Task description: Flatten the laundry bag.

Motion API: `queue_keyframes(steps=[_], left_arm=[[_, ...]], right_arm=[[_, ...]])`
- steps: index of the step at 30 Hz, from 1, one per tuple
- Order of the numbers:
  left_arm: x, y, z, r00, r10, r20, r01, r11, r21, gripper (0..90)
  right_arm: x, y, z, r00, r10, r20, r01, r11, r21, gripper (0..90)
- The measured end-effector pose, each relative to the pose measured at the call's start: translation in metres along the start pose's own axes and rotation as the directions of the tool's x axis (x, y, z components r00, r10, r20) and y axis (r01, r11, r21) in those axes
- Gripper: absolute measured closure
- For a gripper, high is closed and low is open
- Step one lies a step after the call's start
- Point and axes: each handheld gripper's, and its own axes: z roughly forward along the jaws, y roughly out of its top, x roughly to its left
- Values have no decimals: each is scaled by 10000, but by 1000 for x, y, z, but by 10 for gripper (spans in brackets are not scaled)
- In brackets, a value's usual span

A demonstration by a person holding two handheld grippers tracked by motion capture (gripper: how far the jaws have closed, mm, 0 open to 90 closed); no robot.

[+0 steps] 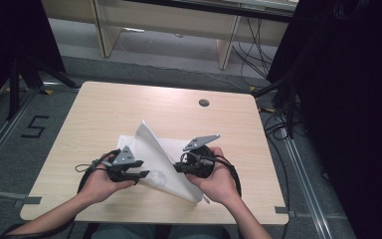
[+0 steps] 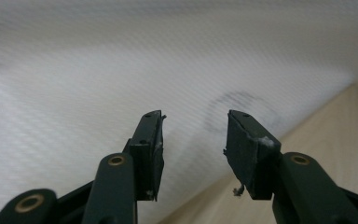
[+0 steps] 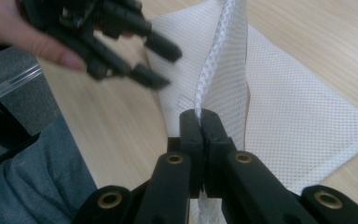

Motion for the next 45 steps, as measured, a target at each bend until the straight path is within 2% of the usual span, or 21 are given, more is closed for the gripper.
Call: queue_keyframes(steps=[2,4,7,12,14,16,17,21,24,25,26,27,28,32,34,35,36,37,39,40,45], left_arm=[[9,-4,-8,9996,-132,-237,131,9999,-65,558],[16,-10,-15,9973,-538,-498,534,9985,-100,558],[29,-15,-27,9932,-789,-858,787,9969,-64,559],[50,-21,-39,9773,-1315,-1664,1292,9913,-246,560],[54,-22,-41,9746,-1440,-1717,1422,9896,-232,560],[64,-24,-43,9660,-1629,-2009,1612,9866,-249,560],[66,-25,-43,9608,-1733,-2163,1703,9849,-324,560],[73,-29,-41,9563,-1926,-2198,1929,9810,-205,557],[75,-30,-40,9557,-1921,-2228,1929,9810,-183,558],[76,-30,-42,9591,-1752,-2224,1804,9836,32,557],[76,-30,-40,9531,-2004,-2268,2004,9794,-233,557],[79,-30,-42,9591,-1714,-2255,1779,9840,87,557],[78,-31,-40,9515,-2031,-2313,2033,9788,-231,557],[84,-33,-42,9427,-2226,-2487,2234,9744,-254,554],[86,-35,-42,9412,-2310,-2464,2324,9723,-237,554],[89,-35,-44,9499,-2001,-2402,2096,9777,142,553],[87,-35,-41,9398,-2430,-2401,2423,9696,-327,552],[87,-35,-41,9405,-2401,-2406,2403,9703,-289,549],[87,-36,-39,9443,-2485,-2157,2449,9686,-439,543],[87,-35,-38,9438,-2564,-2085,2520,9665,-480,540],[86,-34,-37,9480,-2475,-2000,2424,9689,-499,534]], right_arm=[[4,-1,3,10000,-65,2,65,9999,-129,900],[7,-1,1,9991,-325,-274,328,9994,92,900],[13,-4,6,9978,-455,-479,457,9989,37,900],[20,-9,9,9959,-585,-684,612,9974,381,900],[23,-11,10,9950,-653,-760,693,9963,502,900],[28,-14,12,9939,-597,-927,640,9970,442,900],[29,-14,12,9908,-877,-1034,933,9943,509,900],[37,-17,13,9836,-1208,-1341,1303,9894,644,900],[42,-20,15,9794,-1238,-1592,1371,9877,754,900],[45,-21,16,9772,-1312,-1670,1465,9857,829,900],[46,-23,17,9754,-1382,-1716,1548,9841,872,900],[49,-24,18,9728,-1408,-1841,1600,9826,941,900],[50,-25,19,9710,-1475,-1880,1685,9805,1013,900],[55,-29,20,9546,-1794,-2377,2081,9728,1017,900],[56,-32,20,9507,-1942,-2416,2262,9676,1123,900],[57,-33,19,9519,-1799,-2479,2147,9692,1208,900],[58,-35,18,9476,-1792,-2644,2174,9683,1232,900],[58,-36,19,9415,-1867,-2805,2279,9660,1221,899],[58,-40,19,9393,-1740,-2958,2231,9645,1410,899],[58,-42,21,9289,-1696,-3291,2284,9621,1490,899],[61,-51,30,9221,-1739,-3457,2550,9450,2048,898]])
